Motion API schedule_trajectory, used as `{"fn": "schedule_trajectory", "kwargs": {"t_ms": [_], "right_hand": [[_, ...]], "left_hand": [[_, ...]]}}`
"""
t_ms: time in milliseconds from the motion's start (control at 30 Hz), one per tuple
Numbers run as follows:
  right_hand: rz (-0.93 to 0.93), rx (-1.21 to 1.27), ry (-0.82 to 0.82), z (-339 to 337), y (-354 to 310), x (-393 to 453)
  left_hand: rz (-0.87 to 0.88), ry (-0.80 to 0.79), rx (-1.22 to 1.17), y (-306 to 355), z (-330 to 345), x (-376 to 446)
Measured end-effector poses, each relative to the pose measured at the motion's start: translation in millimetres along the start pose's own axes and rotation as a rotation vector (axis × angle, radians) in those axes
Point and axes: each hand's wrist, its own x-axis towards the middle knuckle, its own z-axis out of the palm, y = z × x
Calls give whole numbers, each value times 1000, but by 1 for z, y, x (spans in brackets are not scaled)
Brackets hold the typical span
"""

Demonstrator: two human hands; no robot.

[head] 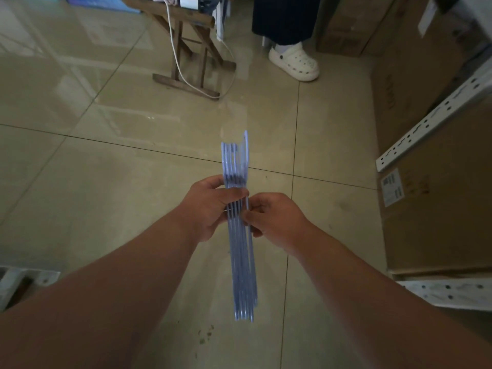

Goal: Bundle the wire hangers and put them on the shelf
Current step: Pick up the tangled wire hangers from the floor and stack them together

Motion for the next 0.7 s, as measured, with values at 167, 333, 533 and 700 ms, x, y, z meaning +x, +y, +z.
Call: {"fn": "schedule_trajectory", "kwargs": {"t_ms": [167, 333, 533, 700], "right_hand": [[-30, -94, 27, 3, 8, 1], [-52, -300, 87, 2, 15, 5], [74, 156, -65, 2, 10, 1], [280, 491, -312, 1, -1, -15]], "left_hand": [[14, -20, -7, 0, -1, -3], [45, -8, -24, 5, -1, -5], [88, 14, 3, 7, 0, -6], [81, -1, -62, 5, 3, -4]]}}
